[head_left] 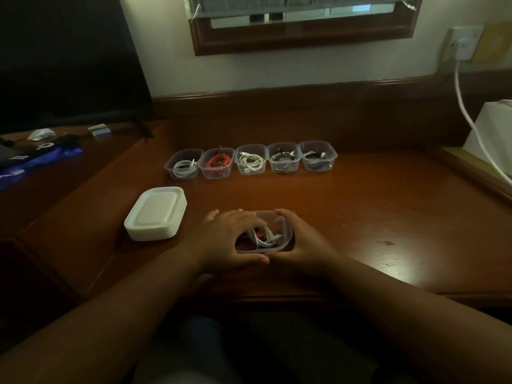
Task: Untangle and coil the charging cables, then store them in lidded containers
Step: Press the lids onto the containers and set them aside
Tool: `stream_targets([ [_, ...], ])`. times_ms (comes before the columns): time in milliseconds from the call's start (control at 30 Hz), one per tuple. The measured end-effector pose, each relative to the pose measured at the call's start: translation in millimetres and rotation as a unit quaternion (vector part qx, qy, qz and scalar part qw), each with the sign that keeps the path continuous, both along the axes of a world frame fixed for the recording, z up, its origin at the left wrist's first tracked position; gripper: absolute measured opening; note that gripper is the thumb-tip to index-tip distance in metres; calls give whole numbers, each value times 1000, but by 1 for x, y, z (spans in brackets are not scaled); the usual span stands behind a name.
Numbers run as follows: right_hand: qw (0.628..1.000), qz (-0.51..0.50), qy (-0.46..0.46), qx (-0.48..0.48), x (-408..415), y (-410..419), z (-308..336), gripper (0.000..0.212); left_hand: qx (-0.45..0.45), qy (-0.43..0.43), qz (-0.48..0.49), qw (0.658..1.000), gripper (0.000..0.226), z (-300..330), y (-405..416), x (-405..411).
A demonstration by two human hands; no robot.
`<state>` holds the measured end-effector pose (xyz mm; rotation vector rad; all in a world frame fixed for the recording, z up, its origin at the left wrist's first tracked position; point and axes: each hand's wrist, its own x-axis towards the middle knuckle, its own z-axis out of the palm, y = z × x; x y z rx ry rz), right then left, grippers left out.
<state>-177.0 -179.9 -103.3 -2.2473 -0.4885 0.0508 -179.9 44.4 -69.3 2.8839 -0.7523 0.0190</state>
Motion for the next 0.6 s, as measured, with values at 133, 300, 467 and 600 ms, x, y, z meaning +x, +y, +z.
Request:
stream_targets([
  [133,1000,2,1,1,0,-1,1,105,-75,-28,26,996,58,6,-2,1],
  [300,1000,-3,-2,2,0,-1,1,103,-165,51,32,984,42,11,-3,9],
  [467,1000,-9,-2,6,0,-1,1,102,-135,62,31,988,39,6,-7,14],
  [600,1000,-11,6,11,-1,-1,3,103,-172,58,45,982,37,7,-3,10],
])
